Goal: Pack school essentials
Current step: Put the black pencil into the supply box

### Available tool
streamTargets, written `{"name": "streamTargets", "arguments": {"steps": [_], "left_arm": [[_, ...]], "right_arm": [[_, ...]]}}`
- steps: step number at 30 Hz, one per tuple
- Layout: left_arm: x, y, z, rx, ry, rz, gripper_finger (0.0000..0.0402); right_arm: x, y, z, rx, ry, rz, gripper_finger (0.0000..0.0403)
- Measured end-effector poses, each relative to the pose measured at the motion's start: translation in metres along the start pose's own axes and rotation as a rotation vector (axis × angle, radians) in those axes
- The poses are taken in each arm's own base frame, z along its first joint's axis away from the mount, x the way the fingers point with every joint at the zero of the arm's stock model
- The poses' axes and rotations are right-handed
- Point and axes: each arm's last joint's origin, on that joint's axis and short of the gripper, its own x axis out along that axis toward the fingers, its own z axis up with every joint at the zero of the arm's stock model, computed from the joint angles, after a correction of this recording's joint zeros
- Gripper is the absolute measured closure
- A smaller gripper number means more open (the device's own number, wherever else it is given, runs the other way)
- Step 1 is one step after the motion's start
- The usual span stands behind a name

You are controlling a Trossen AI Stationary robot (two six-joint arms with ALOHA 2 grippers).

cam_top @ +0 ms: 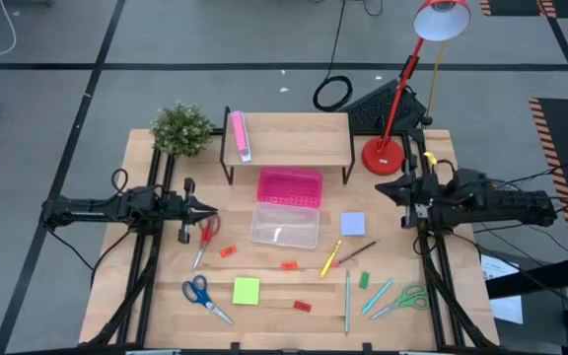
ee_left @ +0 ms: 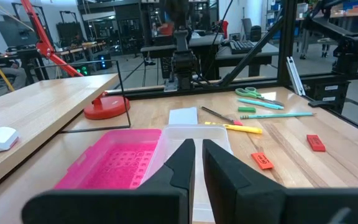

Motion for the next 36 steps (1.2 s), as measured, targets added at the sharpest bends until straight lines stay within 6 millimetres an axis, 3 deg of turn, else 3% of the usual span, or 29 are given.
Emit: {"name": "streamTargets", "arguments": {"steps": [5,15,27,36], "left_arm": [[0.0,0.0,0.0,0.0,0.0,0.0,0.0366],[0.0,0.0,0.0,0.0,-0.004,0.001,0.0366],[0.0,0.0,0.0,0.0,-0.004,0.001,0.0366],[0.0,0.0,0.0,0.0,-0.005,0.001,0.0366]], "right_arm": [[0.008,-0.002,0.039,0.054,0.043,0.002,0.0403],[0.032,-0.004,0.084,0.135,0.168,0.002,0.0403],[0.056,-0.004,0.116,0.172,0.328,-0.006,0.0403],[0.06,-0.004,0.114,0.19,0.398,-0.011,0.0403]]}}
